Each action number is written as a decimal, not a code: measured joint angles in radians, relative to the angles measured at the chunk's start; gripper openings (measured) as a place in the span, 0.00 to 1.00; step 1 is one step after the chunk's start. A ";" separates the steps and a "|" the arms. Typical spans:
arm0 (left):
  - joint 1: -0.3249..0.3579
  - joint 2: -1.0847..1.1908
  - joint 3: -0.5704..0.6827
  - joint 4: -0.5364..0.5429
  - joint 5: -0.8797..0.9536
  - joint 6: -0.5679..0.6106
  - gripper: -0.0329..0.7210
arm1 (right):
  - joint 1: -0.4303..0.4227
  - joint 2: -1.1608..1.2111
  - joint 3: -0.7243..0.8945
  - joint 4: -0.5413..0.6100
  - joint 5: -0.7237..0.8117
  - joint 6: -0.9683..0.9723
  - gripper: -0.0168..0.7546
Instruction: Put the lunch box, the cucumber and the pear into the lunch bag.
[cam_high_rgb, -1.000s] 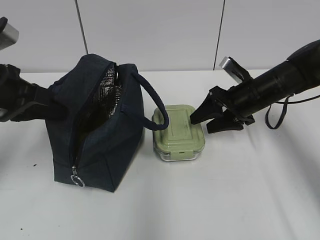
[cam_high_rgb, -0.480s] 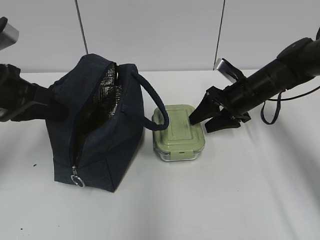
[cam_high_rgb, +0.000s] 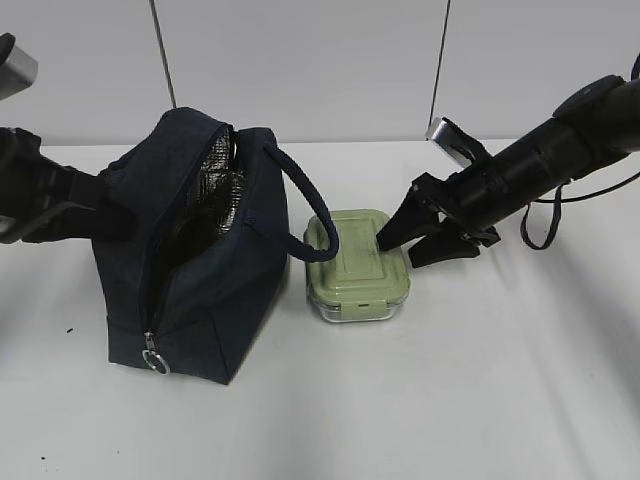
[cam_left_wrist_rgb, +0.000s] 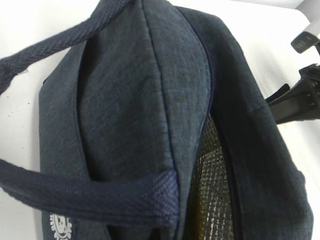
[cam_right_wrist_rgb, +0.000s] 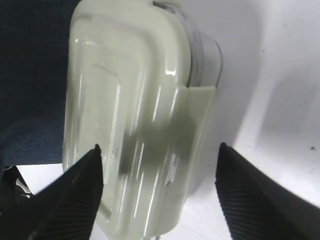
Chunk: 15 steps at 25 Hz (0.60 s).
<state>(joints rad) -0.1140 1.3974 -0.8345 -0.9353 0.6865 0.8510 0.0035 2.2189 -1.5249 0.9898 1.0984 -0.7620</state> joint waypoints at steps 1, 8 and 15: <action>0.000 0.000 0.000 0.000 0.000 0.000 0.02 | 0.002 0.001 0.000 0.000 0.000 0.000 0.73; 0.000 0.000 0.000 0.000 -0.001 0.000 0.02 | 0.030 0.014 0.000 0.002 -0.002 0.000 0.73; 0.000 0.000 0.000 0.000 -0.001 0.000 0.02 | 0.032 0.053 -0.001 0.035 0.014 0.000 0.69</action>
<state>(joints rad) -0.1140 1.3974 -0.8345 -0.9353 0.6856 0.8510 0.0355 2.2723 -1.5256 1.0245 1.1129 -0.7620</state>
